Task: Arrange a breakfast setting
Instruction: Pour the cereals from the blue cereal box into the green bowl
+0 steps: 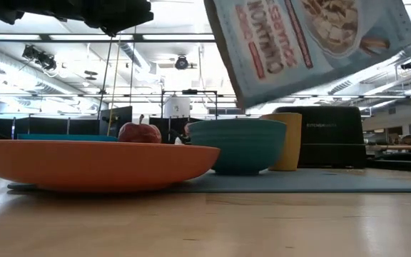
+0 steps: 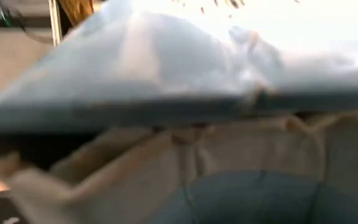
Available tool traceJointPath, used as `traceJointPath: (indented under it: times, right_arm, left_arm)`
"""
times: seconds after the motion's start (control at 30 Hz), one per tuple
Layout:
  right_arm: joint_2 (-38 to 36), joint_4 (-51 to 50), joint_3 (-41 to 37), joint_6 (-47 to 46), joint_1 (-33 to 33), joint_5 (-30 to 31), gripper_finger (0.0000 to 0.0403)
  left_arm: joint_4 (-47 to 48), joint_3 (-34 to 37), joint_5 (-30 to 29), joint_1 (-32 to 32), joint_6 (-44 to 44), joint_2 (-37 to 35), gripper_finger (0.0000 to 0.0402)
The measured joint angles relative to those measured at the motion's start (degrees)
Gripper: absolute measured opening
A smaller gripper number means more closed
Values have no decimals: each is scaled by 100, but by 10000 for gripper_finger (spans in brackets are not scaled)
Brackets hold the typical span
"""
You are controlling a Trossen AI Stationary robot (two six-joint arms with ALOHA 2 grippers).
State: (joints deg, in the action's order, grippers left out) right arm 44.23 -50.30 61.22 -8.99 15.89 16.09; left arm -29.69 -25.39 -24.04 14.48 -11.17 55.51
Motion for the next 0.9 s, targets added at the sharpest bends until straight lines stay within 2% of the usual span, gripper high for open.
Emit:
traceJointPath:
  times: [0.13, 0.23, 0.67, 0.9]
  right_arm:
    - [-41, 145, -159, 38, 3, -179, 123]
    - [-19, 4, -195, -7, 1, -14, 123]
    - [405, 184, -178, 178, -30, -56, 123]
    - [542, 34, 69, 347, -84, -69, 123]
  left_arm:
    - [-17, 0, 86, 2, 2, 0, 201]
    - [-30, 0, 88, 2, 6, 0, 201]
    - [-82, -4, 143, 2, 109, 0, 201]
    - [-55, -4, 143, -7, 102, 0, 201]
